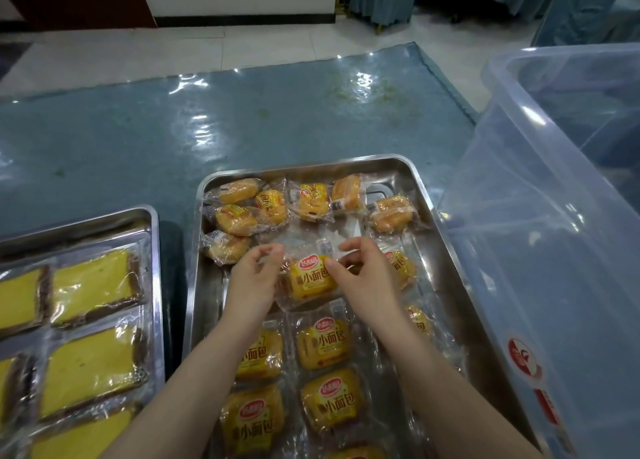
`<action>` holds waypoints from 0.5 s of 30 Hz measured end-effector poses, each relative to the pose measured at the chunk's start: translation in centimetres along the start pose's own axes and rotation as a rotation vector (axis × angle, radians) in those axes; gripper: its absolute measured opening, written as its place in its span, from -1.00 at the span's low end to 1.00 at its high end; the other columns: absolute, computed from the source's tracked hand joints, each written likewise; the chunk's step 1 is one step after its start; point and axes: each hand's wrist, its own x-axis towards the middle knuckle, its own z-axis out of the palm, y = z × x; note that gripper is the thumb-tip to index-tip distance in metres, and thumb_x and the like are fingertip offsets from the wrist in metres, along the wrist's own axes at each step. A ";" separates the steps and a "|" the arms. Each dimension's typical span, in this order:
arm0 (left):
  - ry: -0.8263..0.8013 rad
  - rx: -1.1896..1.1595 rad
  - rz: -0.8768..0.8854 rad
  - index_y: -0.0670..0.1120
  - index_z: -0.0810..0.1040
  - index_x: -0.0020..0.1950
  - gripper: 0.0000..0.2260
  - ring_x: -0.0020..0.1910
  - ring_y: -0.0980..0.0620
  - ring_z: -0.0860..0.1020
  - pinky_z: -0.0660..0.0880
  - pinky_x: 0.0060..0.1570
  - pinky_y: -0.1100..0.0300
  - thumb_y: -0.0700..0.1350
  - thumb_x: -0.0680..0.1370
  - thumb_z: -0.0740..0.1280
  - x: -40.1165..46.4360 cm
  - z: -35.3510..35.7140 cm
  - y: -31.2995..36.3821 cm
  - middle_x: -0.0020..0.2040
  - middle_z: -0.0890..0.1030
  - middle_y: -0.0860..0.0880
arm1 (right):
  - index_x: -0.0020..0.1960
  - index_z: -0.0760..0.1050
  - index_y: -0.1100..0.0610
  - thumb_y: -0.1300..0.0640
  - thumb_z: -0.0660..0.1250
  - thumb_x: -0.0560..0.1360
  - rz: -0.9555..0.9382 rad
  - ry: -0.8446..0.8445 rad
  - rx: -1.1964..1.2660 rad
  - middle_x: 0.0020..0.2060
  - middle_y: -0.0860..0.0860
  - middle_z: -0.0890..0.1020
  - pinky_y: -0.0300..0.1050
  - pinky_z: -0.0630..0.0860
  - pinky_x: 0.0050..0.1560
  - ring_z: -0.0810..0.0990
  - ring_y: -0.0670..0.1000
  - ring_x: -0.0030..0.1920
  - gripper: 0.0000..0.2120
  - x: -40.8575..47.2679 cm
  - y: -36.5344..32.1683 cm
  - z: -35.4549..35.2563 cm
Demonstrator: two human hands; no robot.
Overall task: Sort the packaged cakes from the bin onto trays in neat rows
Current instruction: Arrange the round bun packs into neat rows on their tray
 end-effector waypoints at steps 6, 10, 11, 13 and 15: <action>0.028 0.521 0.176 0.07 0.39 0.34 -0.61 -0.09 0.27 0.54 0.45 -0.30 0.38 0.01 0.52 0.32 0.1 -0.5 0.2 0.17 0.52 0.12 | 0.44 0.21 -0.05 0.03 0.35 0.50 -0.252 0.063 -0.520 0.29 -0.07 0.41 -0.15 0.36 0.20 0.38 -0.02 0.28 -0.43 0.1 0.5 0.8; 0.049 0.812 0.461 0.05 0.35 0.41 -0.56 0.08 0.14 0.55 0.49 0.02 0.23 -0.08 0.54 0.31 -1.0 -1.9 0.8 0.29 0.51 0.02 | 0.51 -0.01 -0.18 -0.06 0.12 0.60 -0.477 -0.262 -0.686 0.55 -0.08 -0.03 0.08 -0.09 0.45 -0.16 0.04 0.53 -0.45 0.3 -0.3 2.4; 0.066 0.860 0.543 0.02 0.37 0.40 -0.57 0.21 0.11 0.49 0.42 0.16 0.17 -0.11 0.54 0.31 -1.1 -2.5 1.0 0.33 0.48 0.02 | 0.52 -0.03 -0.19 -0.08 0.09 0.61 -0.494 -0.373 -0.727 0.55 -0.09 -0.09 0.11 -0.15 0.46 -0.24 0.04 0.52 -0.47 0.4 -0.5 2.8; 0.109 1.002 0.701 -0.05 0.42 0.36 -0.60 0.32 0.06 0.37 0.30 0.28 0.09 -0.18 0.52 0.32 -0.8 -3.9 1.3 0.33 0.47 -0.01 | 0.52 -0.02 -0.19 -0.13 0.06 0.61 -0.466 -0.499 -0.797 0.55 -0.09 -0.12 0.21 -0.17 0.46 -0.27 0.05 0.51 -0.48 0.5 -0.5 3.3; 0.105 1.184 0.772 -0.13 0.45 0.33 -0.58 0.35 -0.10 0.37 0.25 0.32 -0.03 -0.23 0.48 0.36 -0.1 -5.3 1.3 0.32 0.48 -0.11 | 0.51 -0.03 -0.22 -0.19 0.07 0.59 -0.407 -0.531 -0.826 0.55 -0.10 -0.13 0.28 -0.16 0.45 -0.27 0.05 0.52 -0.46 0.4 -0.7 3.3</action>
